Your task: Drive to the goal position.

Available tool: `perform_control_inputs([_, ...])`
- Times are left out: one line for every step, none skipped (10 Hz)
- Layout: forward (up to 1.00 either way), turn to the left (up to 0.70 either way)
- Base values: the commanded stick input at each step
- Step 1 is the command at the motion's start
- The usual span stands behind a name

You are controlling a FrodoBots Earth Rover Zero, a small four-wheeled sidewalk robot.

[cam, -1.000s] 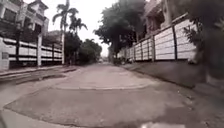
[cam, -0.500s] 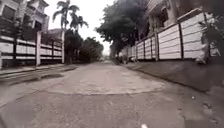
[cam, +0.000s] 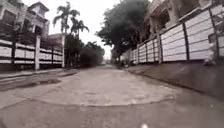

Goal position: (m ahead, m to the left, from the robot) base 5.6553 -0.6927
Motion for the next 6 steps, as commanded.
perform_control_inputs([0.7,0.0])
perform_control_inputs([0.7,0.0])
perform_control_inputs([0.7,0.0])
perform_control_inputs([0.7,0.0])
perform_control_inputs([0.7,0.0])
perform_control_inputs([0.7,0.0])
